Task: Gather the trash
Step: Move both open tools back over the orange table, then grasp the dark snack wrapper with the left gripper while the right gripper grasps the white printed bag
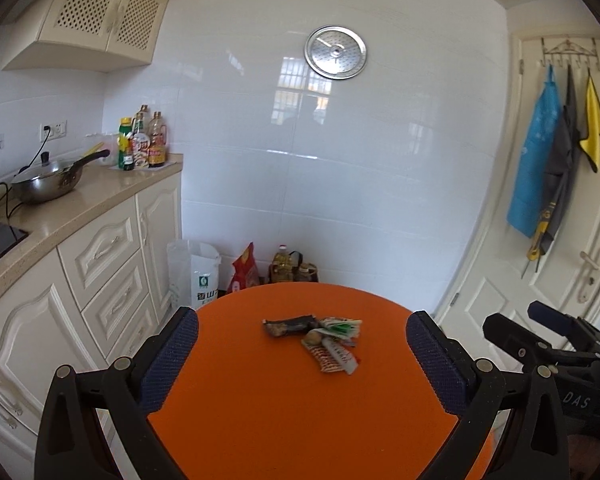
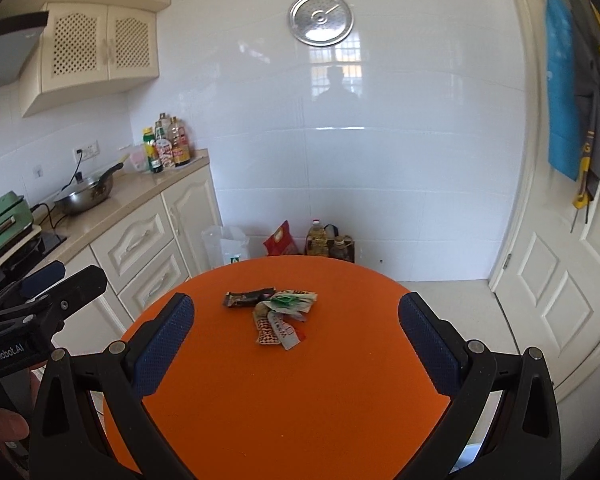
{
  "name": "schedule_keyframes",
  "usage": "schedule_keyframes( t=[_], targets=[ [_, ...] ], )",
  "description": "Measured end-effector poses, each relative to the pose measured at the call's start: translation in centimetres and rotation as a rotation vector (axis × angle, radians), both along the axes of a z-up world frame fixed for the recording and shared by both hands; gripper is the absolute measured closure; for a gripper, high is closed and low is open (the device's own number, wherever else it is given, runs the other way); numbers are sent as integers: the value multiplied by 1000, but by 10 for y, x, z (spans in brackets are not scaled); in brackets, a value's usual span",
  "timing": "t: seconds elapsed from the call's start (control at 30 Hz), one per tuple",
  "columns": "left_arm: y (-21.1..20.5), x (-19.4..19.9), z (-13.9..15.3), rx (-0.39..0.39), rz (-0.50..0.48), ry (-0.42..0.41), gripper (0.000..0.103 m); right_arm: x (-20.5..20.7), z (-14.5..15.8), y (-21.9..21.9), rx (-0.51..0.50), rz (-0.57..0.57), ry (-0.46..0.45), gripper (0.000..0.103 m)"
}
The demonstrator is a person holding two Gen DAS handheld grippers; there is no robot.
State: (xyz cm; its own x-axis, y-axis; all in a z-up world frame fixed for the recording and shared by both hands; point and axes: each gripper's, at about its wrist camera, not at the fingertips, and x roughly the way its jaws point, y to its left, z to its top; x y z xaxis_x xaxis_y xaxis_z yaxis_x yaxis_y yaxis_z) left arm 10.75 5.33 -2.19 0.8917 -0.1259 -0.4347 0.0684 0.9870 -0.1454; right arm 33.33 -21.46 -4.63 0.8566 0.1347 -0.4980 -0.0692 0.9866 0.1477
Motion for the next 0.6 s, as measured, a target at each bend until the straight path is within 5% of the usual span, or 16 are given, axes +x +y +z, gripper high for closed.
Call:
schedule_keyframes(
  t=[0.2, 0.6],
  targets=[
    [-14, 27, -12, 0, 10, 71, 1, 28, -21, -2, -9, 10, 55, 0],
    [-41, 142, -36, 8, 30, 206, 1, 115, -97, 4, -28, 61, 249, 0]
  ],
)
